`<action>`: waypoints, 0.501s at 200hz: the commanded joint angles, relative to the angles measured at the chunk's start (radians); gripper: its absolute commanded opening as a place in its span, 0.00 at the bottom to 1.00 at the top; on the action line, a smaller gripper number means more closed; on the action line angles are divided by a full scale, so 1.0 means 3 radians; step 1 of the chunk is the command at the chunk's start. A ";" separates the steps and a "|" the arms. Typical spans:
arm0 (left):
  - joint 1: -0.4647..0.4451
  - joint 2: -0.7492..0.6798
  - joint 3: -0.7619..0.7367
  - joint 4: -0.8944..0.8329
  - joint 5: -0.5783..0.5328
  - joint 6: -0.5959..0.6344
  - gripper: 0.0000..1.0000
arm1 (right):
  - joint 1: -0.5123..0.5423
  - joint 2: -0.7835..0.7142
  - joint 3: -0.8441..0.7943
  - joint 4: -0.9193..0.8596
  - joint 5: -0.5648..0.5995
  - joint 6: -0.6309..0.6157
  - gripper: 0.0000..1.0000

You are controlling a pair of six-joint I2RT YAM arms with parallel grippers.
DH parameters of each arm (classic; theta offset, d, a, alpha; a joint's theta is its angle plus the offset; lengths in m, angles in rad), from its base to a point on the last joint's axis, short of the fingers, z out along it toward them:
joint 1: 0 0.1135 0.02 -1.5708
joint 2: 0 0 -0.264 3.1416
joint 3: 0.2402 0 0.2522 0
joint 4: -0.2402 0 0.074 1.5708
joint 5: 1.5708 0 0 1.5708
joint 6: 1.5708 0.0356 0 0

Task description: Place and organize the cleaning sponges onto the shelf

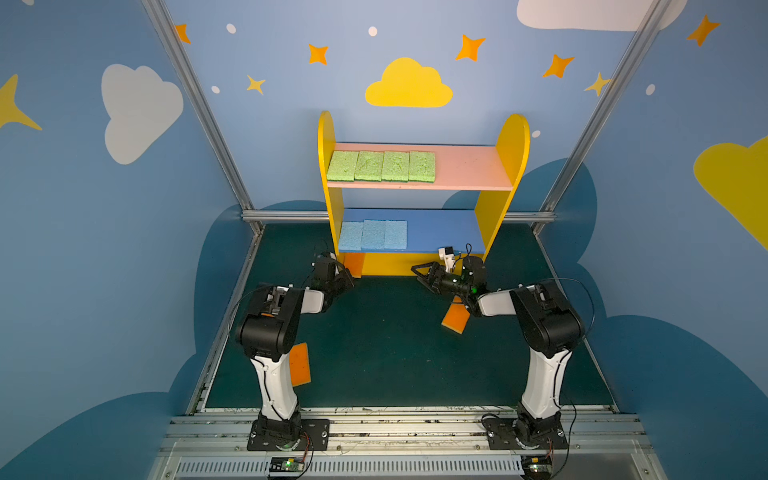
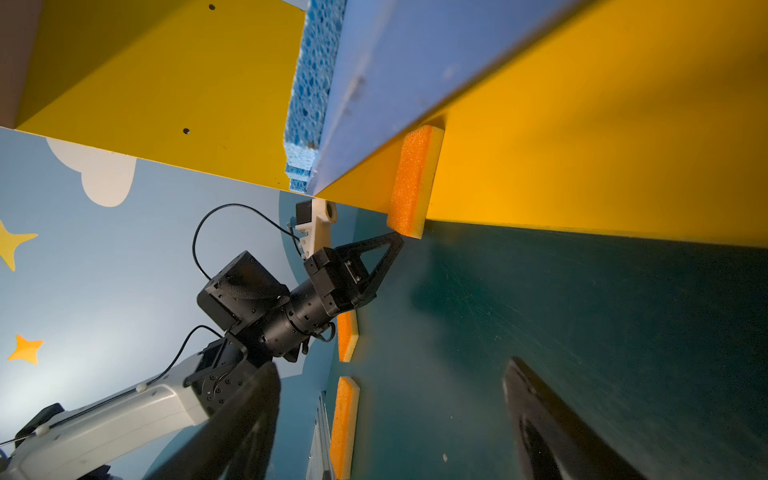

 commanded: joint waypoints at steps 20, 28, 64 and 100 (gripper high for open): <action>-0.0002 0.0137 0.0210 -0.0070 0.0011 0.0039 0.05 | -0.0040 0.0059 0.0057 0.0090 -0.0015 0.0009 0.84; -0.0002 0.0143 0.0233 -0.0076 0.0011 0.0043 0.05 | -0.0045 0.0053 0.0052 0.0085 -0.0012 0.0005 0.83; -0.0002 0.0078 0.0282 -0.0127 0.0046 0.0053 0.06 | -0.0042 0.0028 0.0037 0.0084 -0.0015 0.0000 0.84; -0.0030 -0.0272 0.0055 -0.0181 0.0082 0.0048 0.16 | -0.0031 -0.0041 -0.0014 0.0086 0.0006 -0.0003 0.83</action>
